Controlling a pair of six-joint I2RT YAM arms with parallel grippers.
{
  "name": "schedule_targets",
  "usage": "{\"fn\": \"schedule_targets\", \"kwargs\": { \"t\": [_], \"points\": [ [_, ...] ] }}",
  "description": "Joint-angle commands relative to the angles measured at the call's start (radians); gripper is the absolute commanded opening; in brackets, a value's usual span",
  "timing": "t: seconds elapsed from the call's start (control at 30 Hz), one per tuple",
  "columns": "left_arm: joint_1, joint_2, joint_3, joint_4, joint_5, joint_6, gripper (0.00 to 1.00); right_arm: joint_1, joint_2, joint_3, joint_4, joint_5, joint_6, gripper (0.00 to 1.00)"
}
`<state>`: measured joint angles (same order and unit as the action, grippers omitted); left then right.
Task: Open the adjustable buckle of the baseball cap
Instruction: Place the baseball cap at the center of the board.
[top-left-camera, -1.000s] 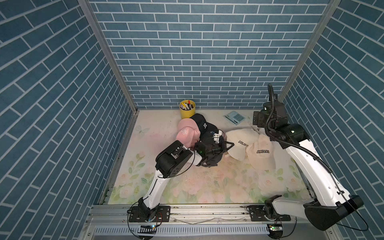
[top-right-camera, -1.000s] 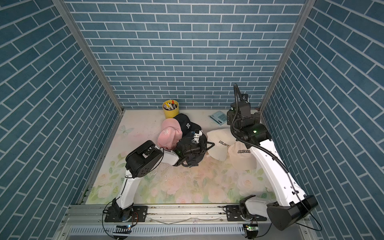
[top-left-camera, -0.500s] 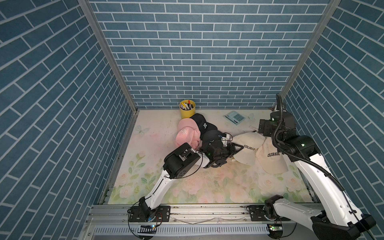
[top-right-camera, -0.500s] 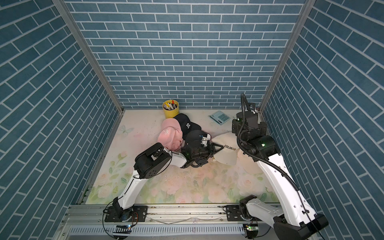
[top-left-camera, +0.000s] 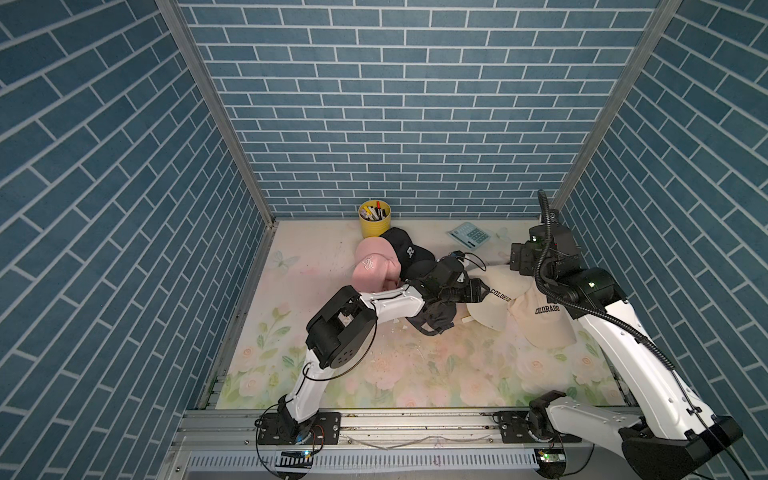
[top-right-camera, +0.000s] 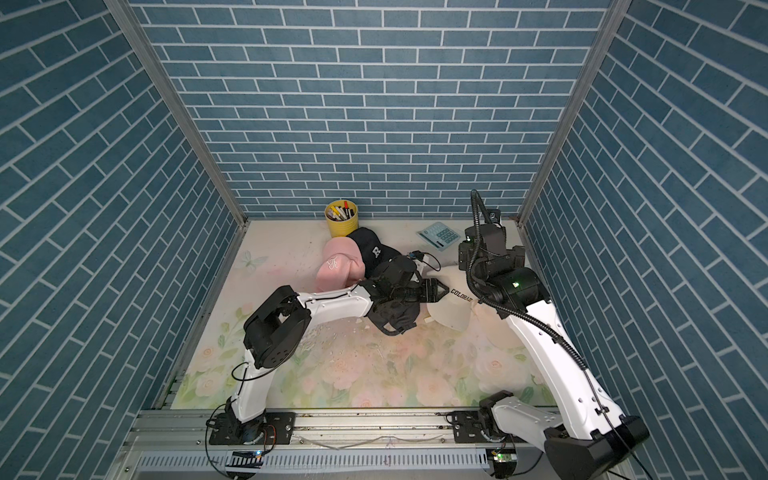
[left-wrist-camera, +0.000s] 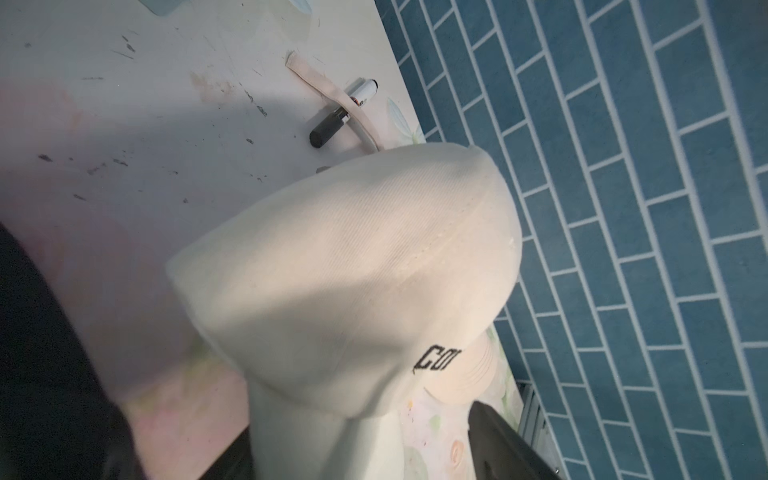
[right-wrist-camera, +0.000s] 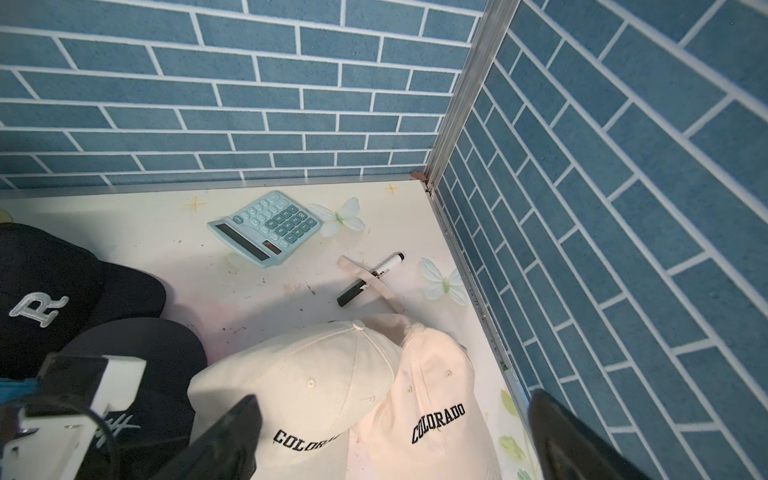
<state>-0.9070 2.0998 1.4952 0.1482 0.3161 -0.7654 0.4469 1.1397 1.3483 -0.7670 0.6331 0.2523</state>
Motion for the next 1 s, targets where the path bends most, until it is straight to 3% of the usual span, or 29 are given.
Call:
{"fn": "schedule_targets", "kwargs": {
  "t": [0.0, 0.27, 0.5, 0.63, 0.77, 0.87, 0.97],
  "points": [
    [-0.008, 0.034, 0.025, -0.185, 0.038, 0.121, 0.75, -0.006, 0.023, -0.012, 0.022, -0.015, -0.019, 0.99],
    [-0.038, 0.196, 0.247, -0.337, 0.143, 0.185, 0.65, -0.017, 0.036, -0.024, 0.028, -0.026, -0.015, 0.99],
    [-0.039, 0.261, 0.327, -0.373, 0.173, 0.18, 0.61, -0.04, 0.001, -0.059, 0.038, -0.027, -0.02, 0.99],
    [-0.039, 0.264, 0.332, -0.394, 0.156, 0.174, 0.7, -0.051, 0.005, -0.065, 0.036, -0.041, -0.027, 0.99],
    [-0.04, 0.228, 0.353, -0.489, 0.031, 0.21, 0.79, -0.063, 0.008, -0.061, 0.04, -0.067, -0.027, 0.99],
    [-0.044, 0.203, 0.369, -0.555, -0.025, 0.243, 1.0, -0.071, 0.015, -0.051, 0.045, -0.086, -0.033, 0.99],
    [-0.058, 0.181, 0.374, -0.619, -0.088, 0.272, 1.0, -0.084, 0.02, -0.041, 0.056, -0.106, -0.042, 0.99]
  ]
}}
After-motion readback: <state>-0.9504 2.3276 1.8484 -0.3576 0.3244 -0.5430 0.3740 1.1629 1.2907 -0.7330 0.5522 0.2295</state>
